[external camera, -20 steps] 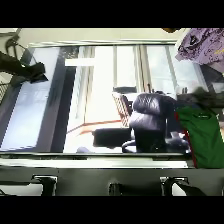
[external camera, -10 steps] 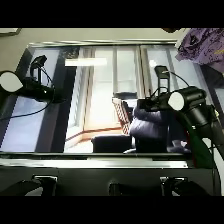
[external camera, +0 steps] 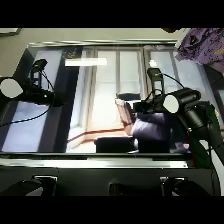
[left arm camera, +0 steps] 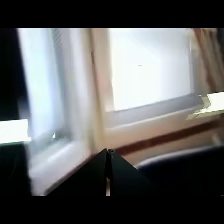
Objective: Fold the clothes and pants, and hang the long-sleeved shirts on hangers.
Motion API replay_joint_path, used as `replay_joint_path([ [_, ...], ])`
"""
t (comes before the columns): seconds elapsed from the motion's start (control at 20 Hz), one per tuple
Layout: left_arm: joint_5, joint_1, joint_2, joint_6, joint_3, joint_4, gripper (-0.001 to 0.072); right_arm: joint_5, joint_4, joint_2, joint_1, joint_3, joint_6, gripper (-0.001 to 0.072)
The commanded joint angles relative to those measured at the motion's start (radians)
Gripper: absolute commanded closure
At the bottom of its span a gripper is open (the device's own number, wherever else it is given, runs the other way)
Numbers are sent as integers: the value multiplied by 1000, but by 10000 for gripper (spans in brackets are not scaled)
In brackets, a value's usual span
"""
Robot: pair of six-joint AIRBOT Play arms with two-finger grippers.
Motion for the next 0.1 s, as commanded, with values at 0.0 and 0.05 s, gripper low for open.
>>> replay_joint_path([
  [0.0, 1, -1, 2, 2, -2, 1, 683, 2, 2, 0, 2, 1, 0, 679],
  [0.05, 1, -1, 2, 2, -2, 1, 683, 2, 1, 0, 2, 1, 0, 679],
])
